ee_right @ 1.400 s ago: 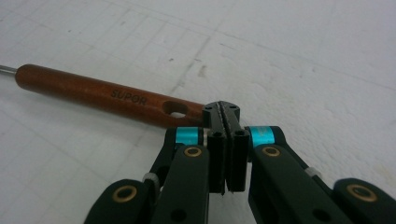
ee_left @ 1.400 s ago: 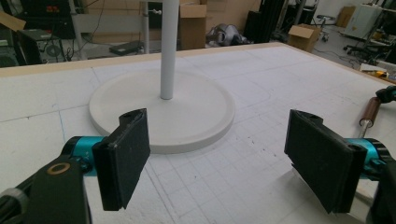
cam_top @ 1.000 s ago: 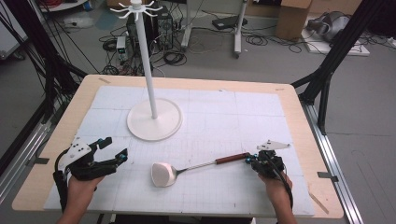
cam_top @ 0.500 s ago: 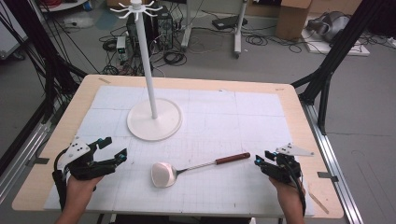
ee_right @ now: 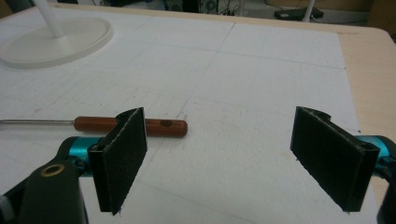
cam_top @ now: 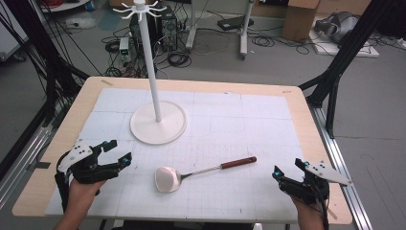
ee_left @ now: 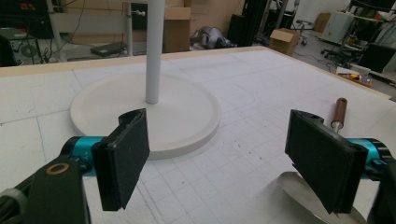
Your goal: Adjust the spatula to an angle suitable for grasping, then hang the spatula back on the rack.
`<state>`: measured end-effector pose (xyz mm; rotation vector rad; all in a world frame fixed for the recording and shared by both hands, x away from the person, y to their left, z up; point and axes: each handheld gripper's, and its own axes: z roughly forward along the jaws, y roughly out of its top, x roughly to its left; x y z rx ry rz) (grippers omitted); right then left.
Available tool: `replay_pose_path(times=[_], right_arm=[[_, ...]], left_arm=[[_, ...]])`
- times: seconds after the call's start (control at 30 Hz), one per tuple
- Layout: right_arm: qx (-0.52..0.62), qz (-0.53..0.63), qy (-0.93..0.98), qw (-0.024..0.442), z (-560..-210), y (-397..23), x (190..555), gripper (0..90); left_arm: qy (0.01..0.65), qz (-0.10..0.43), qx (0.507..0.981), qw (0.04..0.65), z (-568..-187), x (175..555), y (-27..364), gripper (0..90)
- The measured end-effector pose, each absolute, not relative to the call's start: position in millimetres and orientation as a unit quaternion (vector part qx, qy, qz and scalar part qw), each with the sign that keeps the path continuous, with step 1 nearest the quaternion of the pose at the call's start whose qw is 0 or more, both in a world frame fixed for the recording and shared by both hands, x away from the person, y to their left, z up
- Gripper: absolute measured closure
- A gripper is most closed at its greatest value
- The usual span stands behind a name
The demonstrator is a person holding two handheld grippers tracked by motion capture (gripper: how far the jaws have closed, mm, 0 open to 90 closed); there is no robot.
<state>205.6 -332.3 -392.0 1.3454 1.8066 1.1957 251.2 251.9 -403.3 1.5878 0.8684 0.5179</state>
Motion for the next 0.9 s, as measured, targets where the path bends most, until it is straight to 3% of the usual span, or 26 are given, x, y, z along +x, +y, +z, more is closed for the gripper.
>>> replay_pose_path(times=[0.37,0.47,0.9], right_arm=[[0.515,0.449,0.667,0.297,-394.6,-342.5,199.7,17.4],[0.516,0.447,0.667,0.298,-395.5,-344.5,197.7,17.4],[0.514,0.445,0.674,0.289,-399.1,-344.6,201.8,17.4]], left_arm=[[0.360,0.201,0.693,0.591,-404.4,254.4,240.3,23.6],[0.350,0.188,0.690,0.605,-402.5,254.3,238.6,31.7],[0.321,0.148,0.723,0.594,-388.9,268.4,208.5,27.5]])
